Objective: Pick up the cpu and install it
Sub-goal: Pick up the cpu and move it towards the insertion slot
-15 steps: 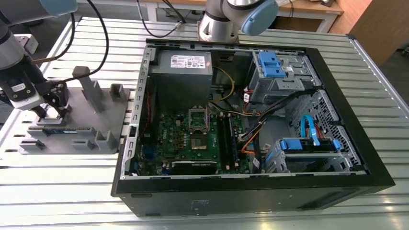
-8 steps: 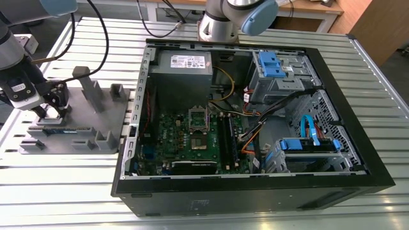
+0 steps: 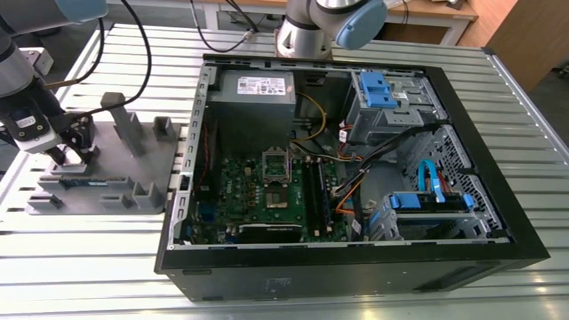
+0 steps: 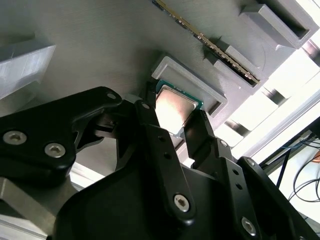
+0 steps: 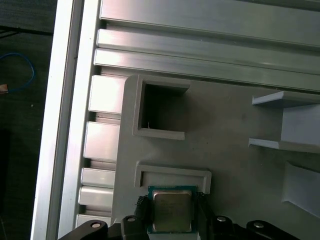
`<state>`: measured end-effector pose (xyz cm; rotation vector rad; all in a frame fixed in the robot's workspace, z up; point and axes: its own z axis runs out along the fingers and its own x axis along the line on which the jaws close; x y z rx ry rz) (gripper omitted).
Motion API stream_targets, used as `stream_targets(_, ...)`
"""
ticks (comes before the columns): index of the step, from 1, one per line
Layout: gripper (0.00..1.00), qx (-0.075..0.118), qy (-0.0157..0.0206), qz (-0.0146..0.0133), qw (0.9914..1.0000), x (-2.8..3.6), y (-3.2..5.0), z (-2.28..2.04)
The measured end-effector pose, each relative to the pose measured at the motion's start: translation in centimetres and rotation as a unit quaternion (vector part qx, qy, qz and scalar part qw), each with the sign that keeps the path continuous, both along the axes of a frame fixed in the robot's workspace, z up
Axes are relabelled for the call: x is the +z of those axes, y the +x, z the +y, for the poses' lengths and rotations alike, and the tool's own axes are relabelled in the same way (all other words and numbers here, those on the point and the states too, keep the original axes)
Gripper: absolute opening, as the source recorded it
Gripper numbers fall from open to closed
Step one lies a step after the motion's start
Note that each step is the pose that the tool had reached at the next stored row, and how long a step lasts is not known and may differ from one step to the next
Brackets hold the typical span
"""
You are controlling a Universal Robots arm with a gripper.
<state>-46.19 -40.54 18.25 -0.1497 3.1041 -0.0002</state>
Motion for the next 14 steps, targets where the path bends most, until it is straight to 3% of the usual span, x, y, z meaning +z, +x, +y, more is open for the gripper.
stream_targets(6,0.47,0.000,0.0001,-0.0001,1.00000,0.02,0.00,0.00)
stream_targets(14,0.47,0.000,0.0000,0.0000,1.00000,0.72,0.00,0.00)
